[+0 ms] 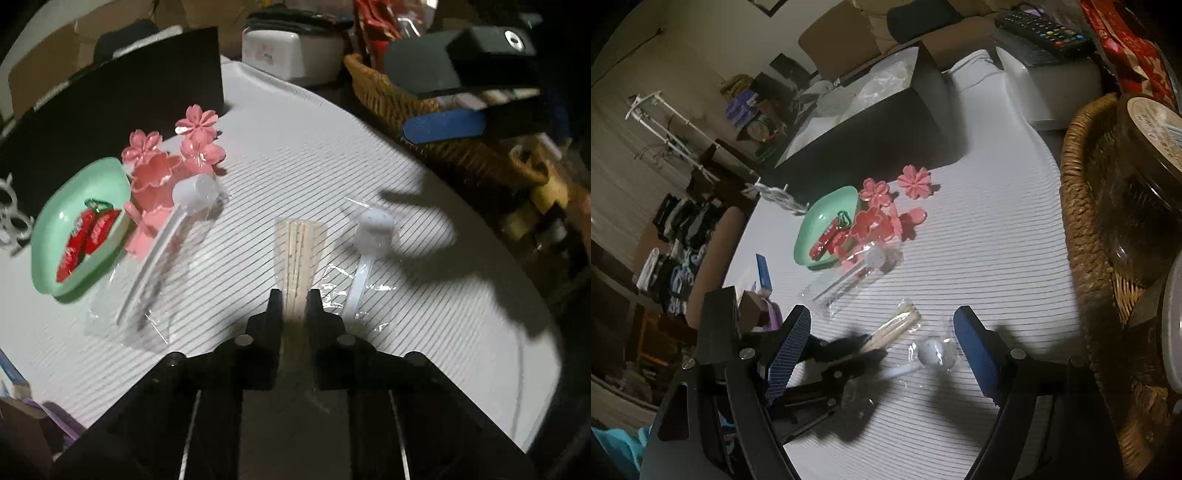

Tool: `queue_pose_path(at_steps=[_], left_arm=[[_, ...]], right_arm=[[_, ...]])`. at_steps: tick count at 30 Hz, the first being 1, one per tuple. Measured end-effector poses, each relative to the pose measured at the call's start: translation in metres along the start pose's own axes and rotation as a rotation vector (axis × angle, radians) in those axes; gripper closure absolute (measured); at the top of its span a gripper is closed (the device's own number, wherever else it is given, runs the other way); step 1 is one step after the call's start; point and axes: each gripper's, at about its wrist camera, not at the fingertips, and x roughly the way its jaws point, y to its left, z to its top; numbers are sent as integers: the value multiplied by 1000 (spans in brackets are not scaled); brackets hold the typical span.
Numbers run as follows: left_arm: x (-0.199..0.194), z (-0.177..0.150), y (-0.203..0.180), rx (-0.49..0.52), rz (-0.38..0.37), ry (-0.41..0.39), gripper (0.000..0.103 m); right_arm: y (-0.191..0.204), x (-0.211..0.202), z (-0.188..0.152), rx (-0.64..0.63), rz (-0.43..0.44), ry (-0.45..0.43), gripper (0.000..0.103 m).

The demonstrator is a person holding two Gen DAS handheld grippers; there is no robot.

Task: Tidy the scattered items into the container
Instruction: 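Grasp the wooden stick pack with the left tool, then place the wooden stick pack into the green dish with the left tool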

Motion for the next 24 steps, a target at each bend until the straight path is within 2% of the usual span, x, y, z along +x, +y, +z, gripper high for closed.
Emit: queue_pose_path(at_steps=[4, 7, 9, 11, 15, 19, 22, 24], left_arm=[[-14, 7, 12, -94, -80, -6, 91], [-37, 11, 29, -159, -119, -58, 91], [-58, 14, 45, -206, -115, -111, 91], [-79, 19, 67, -269, -88, -165, 91], [-100, 21, 130, -445, -2, -205, 91], [-88, 27, 172, -558, 82, -177, 91], [-70, 40, 185, -557, 145, -129, 91], [-54, 50, 191, -560, 152, -95, 91]], right_arm=[[2, -1, 1, -1, 9, -5, 20], [5, -2, 1, -7, 15, -15, 20], [7, -1, 2, -9, 23, -20, 20], [12, 0, 2, -20, 24, -22, 20], [33, 9, 0, -92, -7, -5, 20], [55, 21, -4, -152, -19, 12, 20], [66, 29, -6, -177, 2, 24, 20], [69, 32, -7, -189, -1, 32, 20]])
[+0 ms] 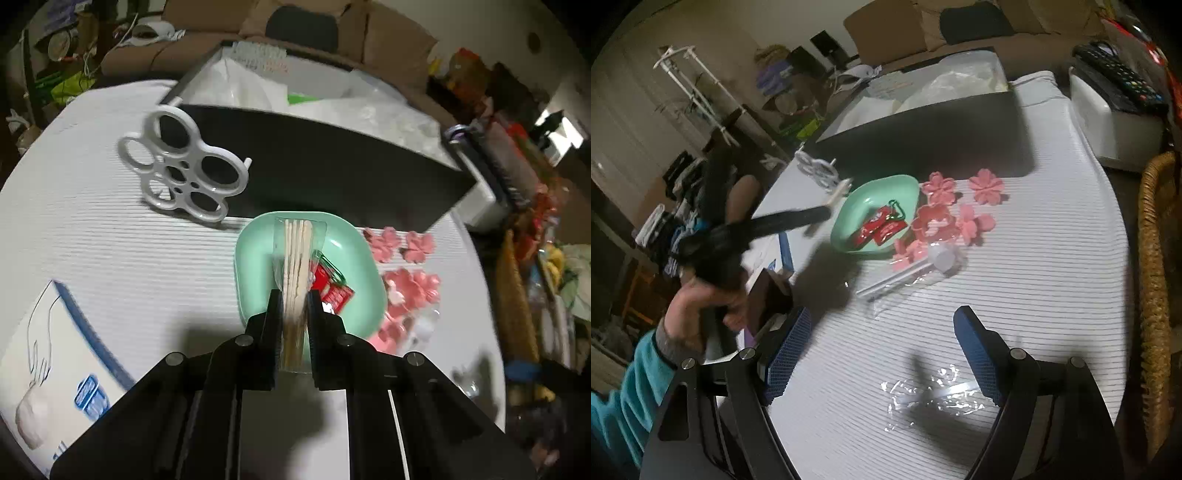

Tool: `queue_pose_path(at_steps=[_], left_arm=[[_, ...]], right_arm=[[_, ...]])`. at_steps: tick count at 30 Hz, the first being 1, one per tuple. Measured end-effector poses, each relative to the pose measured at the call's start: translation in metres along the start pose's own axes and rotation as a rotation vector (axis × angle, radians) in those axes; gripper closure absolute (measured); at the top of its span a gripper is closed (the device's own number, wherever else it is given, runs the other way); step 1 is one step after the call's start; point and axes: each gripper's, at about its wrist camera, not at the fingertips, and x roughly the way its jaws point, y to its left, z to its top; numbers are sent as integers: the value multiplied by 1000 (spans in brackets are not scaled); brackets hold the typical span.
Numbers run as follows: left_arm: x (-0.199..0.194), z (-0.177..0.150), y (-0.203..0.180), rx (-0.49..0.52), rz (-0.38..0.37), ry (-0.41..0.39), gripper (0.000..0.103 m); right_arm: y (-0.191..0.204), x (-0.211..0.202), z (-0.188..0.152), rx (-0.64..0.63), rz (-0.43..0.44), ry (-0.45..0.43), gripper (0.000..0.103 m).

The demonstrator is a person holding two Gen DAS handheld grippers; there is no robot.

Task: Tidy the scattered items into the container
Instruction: 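Place the wooden stick pack into the green dish with the left tool, then move the left tool toward the white flower-shaped holder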

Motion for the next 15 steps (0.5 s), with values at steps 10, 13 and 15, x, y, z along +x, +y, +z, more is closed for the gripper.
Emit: queue_pose_path(at_steps=[10, 13, 15], left_arm=[[45, 7, -7, 38, 113, 157, 76], [15, 4, -4, -7, 37, 111, 53], [-8, 4, 0, -33, 12, 67, 46]], right_arm=[[0, -4, -1, -4, 16, 2, 20], [0, -6, 0, -4, 22, -1, 20], [1, -7, -1, -3, 26, -3, 20]])
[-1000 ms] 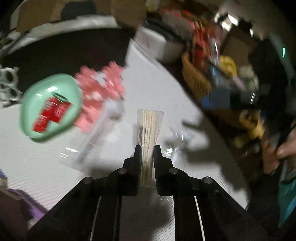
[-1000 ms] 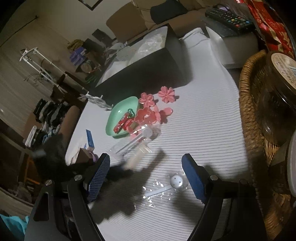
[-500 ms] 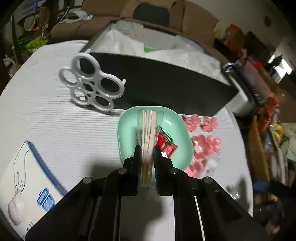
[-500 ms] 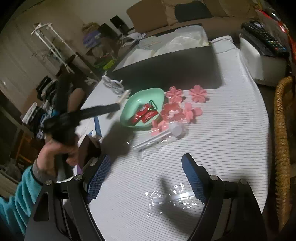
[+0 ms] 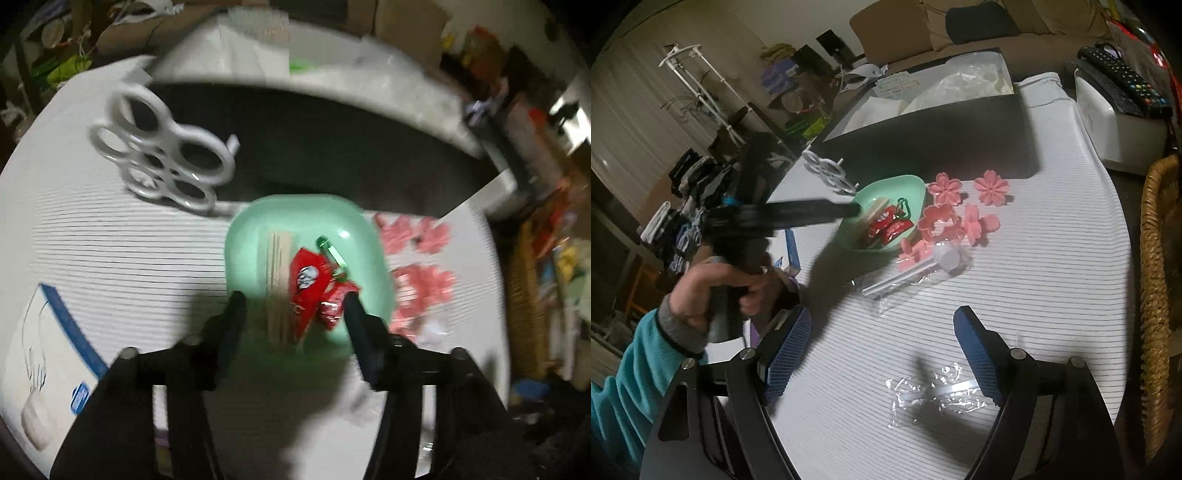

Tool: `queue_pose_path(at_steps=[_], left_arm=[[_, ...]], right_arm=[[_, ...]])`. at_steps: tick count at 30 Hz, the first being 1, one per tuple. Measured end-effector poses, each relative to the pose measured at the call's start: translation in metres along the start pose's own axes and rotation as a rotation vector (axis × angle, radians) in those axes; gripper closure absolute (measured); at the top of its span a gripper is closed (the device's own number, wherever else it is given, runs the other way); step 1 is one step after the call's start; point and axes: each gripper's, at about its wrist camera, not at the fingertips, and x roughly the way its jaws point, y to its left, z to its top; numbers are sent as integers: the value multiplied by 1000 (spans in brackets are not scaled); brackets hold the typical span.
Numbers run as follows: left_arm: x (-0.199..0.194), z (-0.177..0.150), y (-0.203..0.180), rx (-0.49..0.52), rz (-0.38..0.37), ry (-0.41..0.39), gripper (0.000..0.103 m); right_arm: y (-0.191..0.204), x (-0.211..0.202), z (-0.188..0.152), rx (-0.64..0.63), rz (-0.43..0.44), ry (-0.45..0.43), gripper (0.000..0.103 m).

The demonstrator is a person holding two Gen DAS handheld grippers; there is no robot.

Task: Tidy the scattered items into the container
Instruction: 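Move the left tool toward the white flower-shaped holder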

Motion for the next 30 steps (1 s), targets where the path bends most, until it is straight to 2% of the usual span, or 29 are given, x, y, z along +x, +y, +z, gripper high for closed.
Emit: queue_pose_path(at_steps=[3, 5, 7, 9, 11, 13, 15, 17, 22, 25, 30], left_arm=[[-37, 6, 18, -36, 19, -84, 41], [-51, 18, 34, -49, 68, -123, 26], [-56, 29, 51, -71, 108, -132, 25], [-50, 36, 66, -106, 101, -116, 25], [-41, 42, 82, -162, 52, -94, 25], [-29, 47, 97, -245, -47, -81, 25], [-20, 51, 107, -322, -138, -97, 25], [-16, 58, 113, -347, -193, -124, 25], [-5, 64, 108, -341, -211, -109, 26], [-3, 63, 114, -407, -270, -130, 28], [-1, 59, 115, -454, -276, -132, 28]], right_arm=[[3, -1, -2, -4, 4, -3, 20], [4, -2, -3, -7, 5, -2, 20], [5, -1, -3, -8, 5, 2, 20], [7, 1, -3, -11, 7, 3, 20], [9, 2, -2, -13, 13, 4, 20], [11, 4, -2, -19, 16, 7, 20], [12, 7, -3, -23, 16, 13, 20], [11, 8, -4, -22, 16, 20, 20], [4, 10, -2, -3, 18, 23, 20], [3, 10, -2, 0, 19, 27, 20], [4, 10, -3, -13, 19, 31, 20]])
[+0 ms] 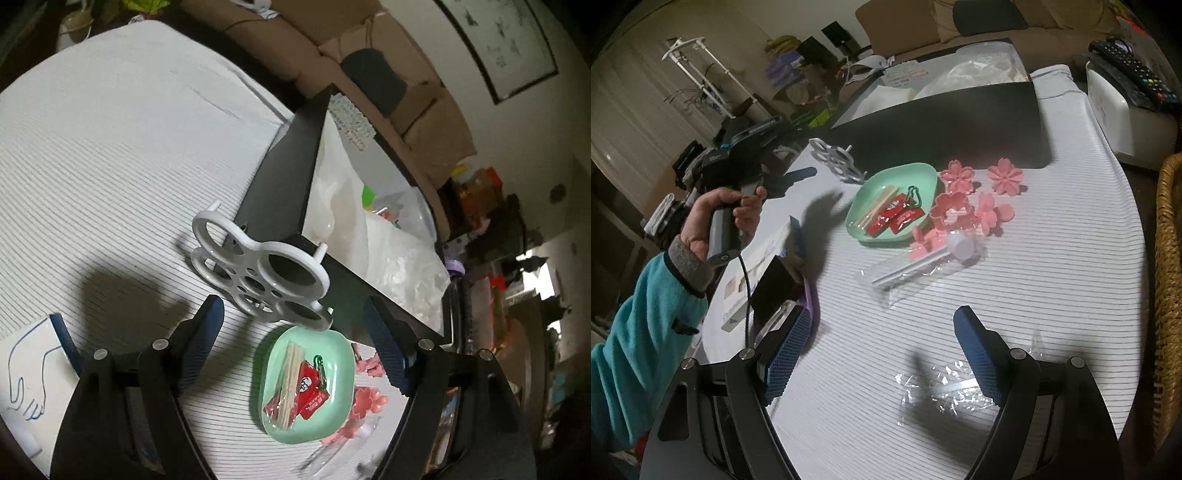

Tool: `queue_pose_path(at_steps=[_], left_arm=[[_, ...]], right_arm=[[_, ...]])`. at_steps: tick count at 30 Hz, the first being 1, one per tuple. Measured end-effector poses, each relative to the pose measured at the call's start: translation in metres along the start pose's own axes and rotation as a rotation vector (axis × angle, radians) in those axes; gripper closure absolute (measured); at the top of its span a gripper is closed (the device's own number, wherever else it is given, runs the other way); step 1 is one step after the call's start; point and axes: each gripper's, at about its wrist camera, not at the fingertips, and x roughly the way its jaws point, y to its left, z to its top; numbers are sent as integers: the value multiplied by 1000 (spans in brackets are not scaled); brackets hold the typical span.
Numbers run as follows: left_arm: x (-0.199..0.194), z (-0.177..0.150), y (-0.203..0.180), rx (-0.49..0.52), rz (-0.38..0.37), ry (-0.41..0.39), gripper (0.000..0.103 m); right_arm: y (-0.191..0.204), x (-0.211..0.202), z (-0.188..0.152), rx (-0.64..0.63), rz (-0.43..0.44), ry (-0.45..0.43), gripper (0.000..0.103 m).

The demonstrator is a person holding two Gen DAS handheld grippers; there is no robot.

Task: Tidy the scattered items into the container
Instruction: 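Move the left tool toward the white flower-shaped holder, then grasp the white flower-shaped holder by its rim with the left tool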

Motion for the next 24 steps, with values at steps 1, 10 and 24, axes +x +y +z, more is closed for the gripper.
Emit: queue_pose_path(at_steps=[1, 10, 24], left_arm=[[-3, -1, 2, -9, -8, -6, 28], [-45, -1, 1, 238, 195, -54, 28], [-3, 14, -11, 613, 383, 4, 77]], right_arm=[[0, 0, 0, 0, 2, -2, 20], [22, 4, 16, -19, -38, -116, 20], [74, 166, 138, 4, -154, -103, 50]])
